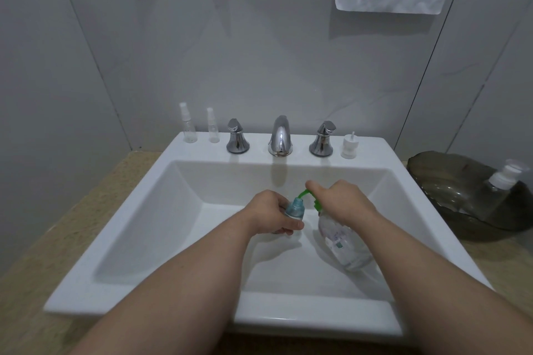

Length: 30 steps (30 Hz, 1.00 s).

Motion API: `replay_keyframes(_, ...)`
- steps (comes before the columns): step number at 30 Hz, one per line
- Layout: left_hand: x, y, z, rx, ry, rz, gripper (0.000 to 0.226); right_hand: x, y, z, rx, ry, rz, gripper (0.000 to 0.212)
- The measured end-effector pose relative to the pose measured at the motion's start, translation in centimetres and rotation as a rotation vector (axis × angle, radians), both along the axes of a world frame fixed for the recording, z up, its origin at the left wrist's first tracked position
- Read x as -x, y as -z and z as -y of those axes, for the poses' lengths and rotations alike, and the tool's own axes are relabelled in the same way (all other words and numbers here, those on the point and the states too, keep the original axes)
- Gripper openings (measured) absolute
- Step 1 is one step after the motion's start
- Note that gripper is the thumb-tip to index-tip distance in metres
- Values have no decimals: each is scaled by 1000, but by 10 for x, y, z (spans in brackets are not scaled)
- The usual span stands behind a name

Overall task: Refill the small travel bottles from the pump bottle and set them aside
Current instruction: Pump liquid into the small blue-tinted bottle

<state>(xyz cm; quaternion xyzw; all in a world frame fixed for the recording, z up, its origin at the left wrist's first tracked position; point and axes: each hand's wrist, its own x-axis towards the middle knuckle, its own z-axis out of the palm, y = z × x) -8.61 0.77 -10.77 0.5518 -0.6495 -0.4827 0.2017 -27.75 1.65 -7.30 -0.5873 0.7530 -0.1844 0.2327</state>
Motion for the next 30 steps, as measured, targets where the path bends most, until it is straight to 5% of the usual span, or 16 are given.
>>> replay_keyframes(23, 0, -2, -3, -2, 22, 36, 31, 1, -2, -3, 32, 4, 20, 54)
replay_keyframes(30, 0, -1, -1, 10, -30, 39, 28, 13, 1, -1, -8, 32, 85, 85)
